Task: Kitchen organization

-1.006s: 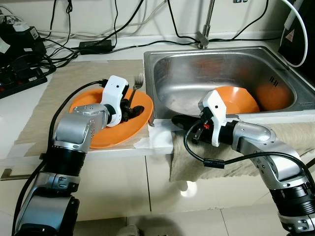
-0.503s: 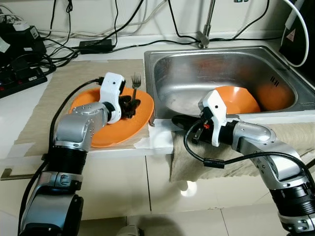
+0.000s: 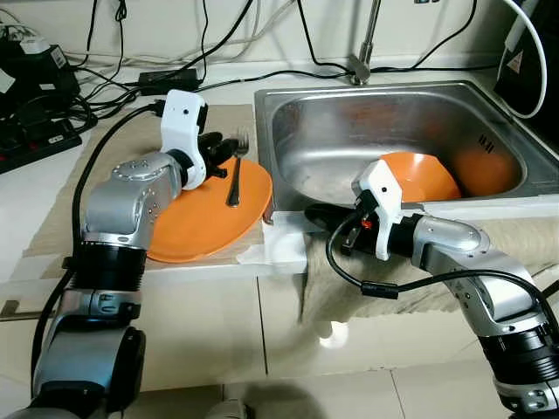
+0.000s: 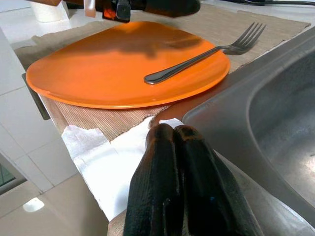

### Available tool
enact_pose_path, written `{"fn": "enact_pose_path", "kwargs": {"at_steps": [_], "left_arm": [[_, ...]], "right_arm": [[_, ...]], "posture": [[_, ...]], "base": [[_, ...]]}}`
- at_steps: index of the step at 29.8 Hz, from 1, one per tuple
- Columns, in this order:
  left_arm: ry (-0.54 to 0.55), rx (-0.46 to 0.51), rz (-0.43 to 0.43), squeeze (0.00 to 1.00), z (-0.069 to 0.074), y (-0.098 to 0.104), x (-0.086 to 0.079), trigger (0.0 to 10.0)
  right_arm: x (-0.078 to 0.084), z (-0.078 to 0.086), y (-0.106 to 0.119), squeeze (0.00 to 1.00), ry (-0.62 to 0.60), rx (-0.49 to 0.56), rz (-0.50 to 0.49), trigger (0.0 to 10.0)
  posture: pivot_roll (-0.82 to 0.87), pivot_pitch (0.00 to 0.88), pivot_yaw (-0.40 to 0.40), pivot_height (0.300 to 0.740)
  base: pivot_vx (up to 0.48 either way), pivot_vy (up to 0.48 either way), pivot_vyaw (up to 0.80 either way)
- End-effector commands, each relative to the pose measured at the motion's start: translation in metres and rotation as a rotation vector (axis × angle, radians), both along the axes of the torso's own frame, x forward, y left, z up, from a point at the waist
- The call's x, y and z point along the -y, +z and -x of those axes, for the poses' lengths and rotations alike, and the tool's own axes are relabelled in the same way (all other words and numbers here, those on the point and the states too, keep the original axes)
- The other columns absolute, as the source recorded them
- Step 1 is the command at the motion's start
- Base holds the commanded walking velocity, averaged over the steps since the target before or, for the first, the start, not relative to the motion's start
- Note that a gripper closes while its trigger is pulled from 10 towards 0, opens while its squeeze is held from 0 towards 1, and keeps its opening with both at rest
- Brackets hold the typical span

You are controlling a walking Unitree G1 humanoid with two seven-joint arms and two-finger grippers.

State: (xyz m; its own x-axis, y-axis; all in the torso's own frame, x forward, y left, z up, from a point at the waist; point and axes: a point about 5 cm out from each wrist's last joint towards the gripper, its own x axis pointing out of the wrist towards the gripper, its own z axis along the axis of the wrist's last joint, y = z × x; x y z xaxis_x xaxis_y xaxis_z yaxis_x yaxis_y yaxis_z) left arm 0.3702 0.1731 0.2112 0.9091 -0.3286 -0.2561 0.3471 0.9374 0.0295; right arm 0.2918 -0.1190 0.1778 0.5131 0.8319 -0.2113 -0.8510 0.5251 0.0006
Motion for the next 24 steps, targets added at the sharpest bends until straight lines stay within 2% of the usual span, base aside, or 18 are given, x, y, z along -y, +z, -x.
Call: {"fn": "enact_pose_path", "kwargs": {"at_steps": [1,2,4,8,13,15,16,17,18,22,24], "left_arm": [[0.04,0.003,-0.046,1.0,-0.001,-0.001,-0.012,10.0],[0.04,0.003,-0.046,1.0,-0.001,-0.001,-0.012,10.0],[0.077,0.0,-0.058,1.0,-0.002,-0.002,-0.023,10.0],[0.101,0.008,-0.055,1.0,-0.002,0.001,-0.028,10.0],[0.1,0.002,-0.058,1.0,-0.002,0.001,-0.028,10.0],[0.066,-0.03,-0.025,0.97,-0.002,-0.004,-0.017,10.0],[0.054,-0.043,-0.001,0.11,-0.003,-0.005,-0.011,10.0],[0.054,-0.043,-0.001,0.11,-0.003,-0.005,-0.011,10.0],[0.044,-0.056,0.041,0.0,-0.005,-0.006,-0.004,10.0],[0.036,-0.039,0.065,0.0,-0.011,-0.004,0.01,10.0],[0.039,-0.04,0.065,0.0,-0.012,-0.004,0.011,10.0]], "right_arm": [[0.0,0.0,0.004,0.0,-0.006,0.02,0.004,10.0],[0.0,0.0,0.004,0.0,-0.006,0.02,0.004,10.0],[0.0,0.0,0.004,0.0,-0.008,0.019,0.003,10.0],[0.0,0.0,0.003,0.0,-0.009,0.017,0.001,10.0],[0.0,-0.001,0.003,0.0,-0.008,0.017,0.001,10.0],[-0.001,-0.001,0.004,0.0,-0.007,0.017,0.0,10.0],[-0.001,-0.001,0.004,0.0,-0.006,0.017,-0.001,10.0],[-0.001,-0.001,0.004,0.0,-0.006,0.017,-0.001,10.0],[-0.002,-0.001,0.003,0.0,-0.005,0.017,-0.001,10.0],[-0.003,-0.001,0.004,0.0,-0.006,0.02,-0.002,10.0],[-0.003,-0.001,0.004,0.0,-0.006,0.02,-0.002,10.0]], "posture": [[0.06,0.028,0.039,0.74],[0.06,0.028,0.039,0.74],[0.06,0.032,0.038,0.74],[0.07,0.033,0.035,0.74],[0.07,0.033,0.034,0.74],[0.07,0.034,0.034,0.74],[0.07,0.035,0.034,0.74],[0.07,0.035,0.034,0.74],[0.07,0.034,0.035,0.74],[0.06,0.032,0.04,0.74],[0.06,0.032,0.04,0.74]], "base": [[0.0,0.0,0.0],[0.0,0.0,0.0],[0.0,0.0,0.0],[0.0,0.0,0.0],[0.0,0.0,0.0],[0.0,0.0,0.0],[0.0,0.0,0.0],[0.0,0.0,0.0],[0.0,0.0,0.0],[0.0,0.0,0.0],[0.0,0.0,0.0]]}}
